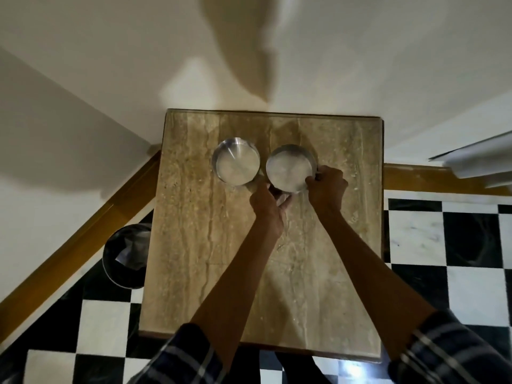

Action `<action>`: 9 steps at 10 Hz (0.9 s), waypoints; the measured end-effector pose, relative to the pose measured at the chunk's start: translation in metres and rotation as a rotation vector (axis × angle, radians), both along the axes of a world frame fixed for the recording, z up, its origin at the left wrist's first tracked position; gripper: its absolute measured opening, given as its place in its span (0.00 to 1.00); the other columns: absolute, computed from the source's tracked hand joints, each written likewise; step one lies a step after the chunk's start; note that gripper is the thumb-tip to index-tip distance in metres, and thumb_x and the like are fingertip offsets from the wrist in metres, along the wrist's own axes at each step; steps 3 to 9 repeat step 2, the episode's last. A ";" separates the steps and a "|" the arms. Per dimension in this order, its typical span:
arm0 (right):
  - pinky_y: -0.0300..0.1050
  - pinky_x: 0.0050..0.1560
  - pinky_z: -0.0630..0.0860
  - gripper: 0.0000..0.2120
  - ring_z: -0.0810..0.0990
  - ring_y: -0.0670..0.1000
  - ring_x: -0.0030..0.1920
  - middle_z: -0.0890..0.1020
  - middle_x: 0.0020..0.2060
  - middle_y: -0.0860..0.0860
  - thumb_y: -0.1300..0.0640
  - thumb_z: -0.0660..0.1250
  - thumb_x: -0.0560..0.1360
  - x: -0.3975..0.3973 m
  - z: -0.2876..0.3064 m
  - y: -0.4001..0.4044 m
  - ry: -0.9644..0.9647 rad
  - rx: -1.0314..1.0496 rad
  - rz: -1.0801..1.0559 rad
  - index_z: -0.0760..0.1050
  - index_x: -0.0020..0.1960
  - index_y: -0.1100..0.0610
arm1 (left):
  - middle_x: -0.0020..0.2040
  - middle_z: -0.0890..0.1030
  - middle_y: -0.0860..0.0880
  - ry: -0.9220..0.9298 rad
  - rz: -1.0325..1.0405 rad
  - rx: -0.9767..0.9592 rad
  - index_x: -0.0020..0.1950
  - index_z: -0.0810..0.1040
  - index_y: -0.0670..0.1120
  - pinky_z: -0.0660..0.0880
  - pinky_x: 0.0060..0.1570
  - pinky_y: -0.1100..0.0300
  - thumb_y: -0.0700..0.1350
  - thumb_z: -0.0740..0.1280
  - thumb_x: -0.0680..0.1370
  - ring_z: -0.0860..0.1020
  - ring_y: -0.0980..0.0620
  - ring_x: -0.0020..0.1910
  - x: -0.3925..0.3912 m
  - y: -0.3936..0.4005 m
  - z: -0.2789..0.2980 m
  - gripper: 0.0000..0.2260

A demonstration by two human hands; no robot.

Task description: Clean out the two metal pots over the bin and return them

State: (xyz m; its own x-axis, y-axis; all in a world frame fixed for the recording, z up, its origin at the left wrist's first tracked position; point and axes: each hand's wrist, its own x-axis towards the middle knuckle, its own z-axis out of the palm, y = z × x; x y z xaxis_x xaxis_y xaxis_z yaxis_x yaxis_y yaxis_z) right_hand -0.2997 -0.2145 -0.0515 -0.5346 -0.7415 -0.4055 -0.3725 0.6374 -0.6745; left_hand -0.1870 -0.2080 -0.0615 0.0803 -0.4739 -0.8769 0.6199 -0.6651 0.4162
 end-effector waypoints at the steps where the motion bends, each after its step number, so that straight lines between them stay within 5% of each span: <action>1: 0.34 0.41 0.73 0.09 0.84 0.57 0.42 0.87 0.42 0.60 0.66 0.67 0.71 0.003 0.002 0.002 -0.032 0.016 -0.041 0.82 0.50 0.63 | 0.57 0.79 0.39 0.001 0.020 0.017 0.71 0.73 0.37 0.82 0.47 0.48 0.46 0.63 0.83 0.81 0.42 0.53 -0.001 0.001 0.009 0.19; 2: 0.44 0.60 0.77 0.17 0.85 0.59 0.55 0.86 0.52 0.62 0.63 0.69 0.74 0.006 0.008 0.012 -0.091 0.021 -0.109 0.78 0.63 0.63 | 0.64 0.78 0.38 -0.008 -0.003 0.034 0.69 0.74 0.37 0.78 0.57 0.45 0.46 0.64 0.83 0.77 0.40 0.67 0.006 0.005 0.013 0.18; 9: 0.44 0.60 0.77 0.17 0.85 0.59 0.55 0.86 0.52 0.62 0.63 0.69 0.74 0.006 0.008 0.012 -0.091 0.021 -0.109 0.78 0.63 0.63 | 0.64 0.78 0.38 -0.008 -0.003 0.034 0.69 0.74 0.37 0.78 0.57 0.45 0.46 0.64 0.83 0.77 0.40 0.67 0.006 0.005 0.013 0.18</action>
